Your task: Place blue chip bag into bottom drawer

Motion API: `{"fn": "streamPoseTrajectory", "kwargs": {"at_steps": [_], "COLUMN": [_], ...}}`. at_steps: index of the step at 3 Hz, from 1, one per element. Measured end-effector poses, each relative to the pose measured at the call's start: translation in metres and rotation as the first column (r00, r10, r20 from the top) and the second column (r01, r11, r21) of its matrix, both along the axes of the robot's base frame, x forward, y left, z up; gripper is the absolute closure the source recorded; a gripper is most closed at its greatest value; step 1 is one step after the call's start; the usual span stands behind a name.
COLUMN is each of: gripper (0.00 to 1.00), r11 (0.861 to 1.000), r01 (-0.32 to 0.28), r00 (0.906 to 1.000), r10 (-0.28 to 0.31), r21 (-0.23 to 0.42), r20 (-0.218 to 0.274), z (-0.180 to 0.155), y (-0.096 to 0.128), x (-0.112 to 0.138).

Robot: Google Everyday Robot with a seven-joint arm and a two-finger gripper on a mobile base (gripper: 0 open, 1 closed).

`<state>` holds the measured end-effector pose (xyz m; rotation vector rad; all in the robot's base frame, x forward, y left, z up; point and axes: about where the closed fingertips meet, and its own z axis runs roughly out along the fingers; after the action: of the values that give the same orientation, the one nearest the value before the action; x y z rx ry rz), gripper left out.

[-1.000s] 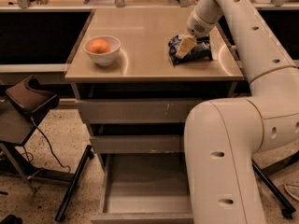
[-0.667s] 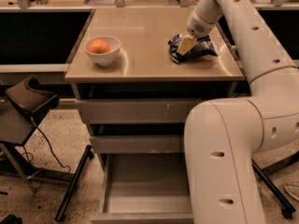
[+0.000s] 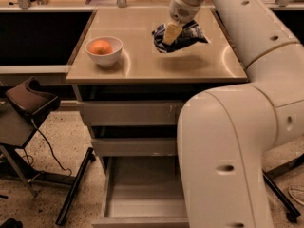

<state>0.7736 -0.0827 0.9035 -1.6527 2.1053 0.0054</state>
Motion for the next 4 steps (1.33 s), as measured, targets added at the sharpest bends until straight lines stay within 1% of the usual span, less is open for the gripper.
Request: {"fn": "streamPoseTrajectory", "kwargs": {"at_steps": [1, 2, 3, 4], "gripper": [1.0, 1.0, 1.0, 1.0], "r11": [1.0, 0.998, 0.997, 0.998], "r01": [-0.008, 0.003, 0.043, 0.046], "r00": [0.9999, 0.996, 0.9759, 0.9796], "r10": [0.008, -0.008, -0.055, -0.055], "r21": [-0.02, -0.055, -0.061, -0.051], "r20": [-0.015, -0.089, -0.211, -0.193], "z": [0.04, 0.059, 0.045, 0.045], "y": [0.033, 0.038, 0.003, 0.006], "x": [-0.045, -0.105, -0.153, -0.148]}}
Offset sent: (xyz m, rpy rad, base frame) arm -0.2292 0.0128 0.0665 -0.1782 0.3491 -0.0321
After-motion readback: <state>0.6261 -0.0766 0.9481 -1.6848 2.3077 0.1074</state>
